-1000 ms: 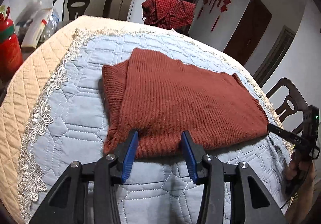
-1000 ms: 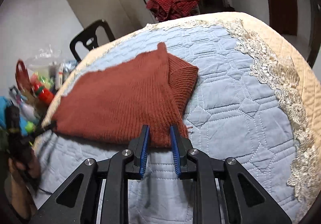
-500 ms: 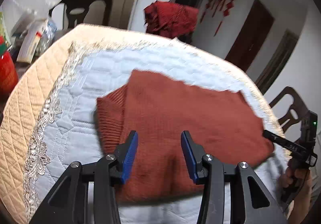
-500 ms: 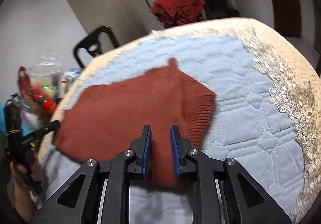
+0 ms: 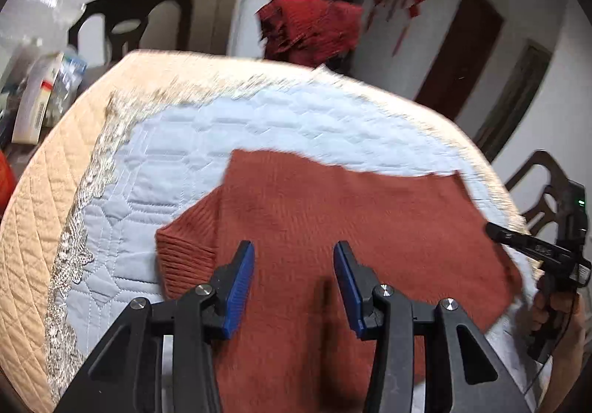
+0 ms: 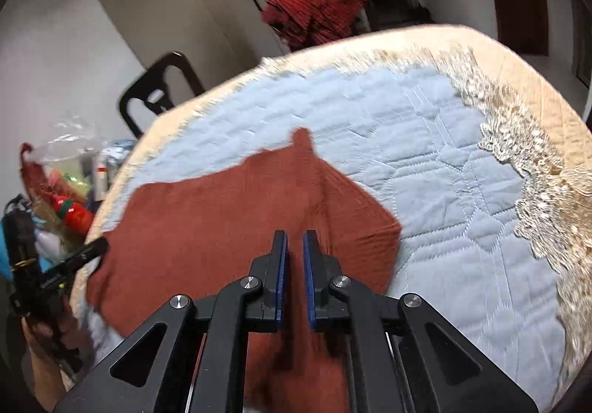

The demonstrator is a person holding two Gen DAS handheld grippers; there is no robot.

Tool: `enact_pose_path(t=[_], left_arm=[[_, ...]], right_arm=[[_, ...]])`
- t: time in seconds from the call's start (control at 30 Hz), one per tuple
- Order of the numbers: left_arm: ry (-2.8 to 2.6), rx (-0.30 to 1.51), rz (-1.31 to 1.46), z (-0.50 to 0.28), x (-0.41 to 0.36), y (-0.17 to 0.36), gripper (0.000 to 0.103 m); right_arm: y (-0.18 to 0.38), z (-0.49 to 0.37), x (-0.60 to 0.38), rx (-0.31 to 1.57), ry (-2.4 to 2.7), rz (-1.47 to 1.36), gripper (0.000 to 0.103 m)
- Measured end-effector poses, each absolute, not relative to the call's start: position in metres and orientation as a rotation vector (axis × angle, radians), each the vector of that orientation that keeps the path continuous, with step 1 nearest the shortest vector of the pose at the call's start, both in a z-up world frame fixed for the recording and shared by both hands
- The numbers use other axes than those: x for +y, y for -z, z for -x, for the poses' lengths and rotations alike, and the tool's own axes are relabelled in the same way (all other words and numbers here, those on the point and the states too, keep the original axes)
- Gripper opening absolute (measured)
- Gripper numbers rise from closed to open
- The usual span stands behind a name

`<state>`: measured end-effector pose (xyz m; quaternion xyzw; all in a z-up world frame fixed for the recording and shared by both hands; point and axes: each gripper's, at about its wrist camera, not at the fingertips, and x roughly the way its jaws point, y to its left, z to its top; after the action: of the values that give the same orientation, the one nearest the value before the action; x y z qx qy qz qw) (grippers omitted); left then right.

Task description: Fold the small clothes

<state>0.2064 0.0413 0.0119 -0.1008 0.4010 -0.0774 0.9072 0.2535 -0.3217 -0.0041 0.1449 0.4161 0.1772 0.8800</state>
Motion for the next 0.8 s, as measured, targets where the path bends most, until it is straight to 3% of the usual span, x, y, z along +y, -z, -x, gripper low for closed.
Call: enact_pose_path(t=[0.37,0.8], left_arm=[[0.183,0.809,0.202,-0.23,0.03,-0.027,0.047],[0.113,0.808,0.193,-0.257,0.036,-0.003,0.047]], right_arm=[[-0.018,-0.271,-0.32,0.82,-0.37,-0.316,0.009],[0.011,-0.304,-0.321,0.864,-0.356,-0.373,0.004]])
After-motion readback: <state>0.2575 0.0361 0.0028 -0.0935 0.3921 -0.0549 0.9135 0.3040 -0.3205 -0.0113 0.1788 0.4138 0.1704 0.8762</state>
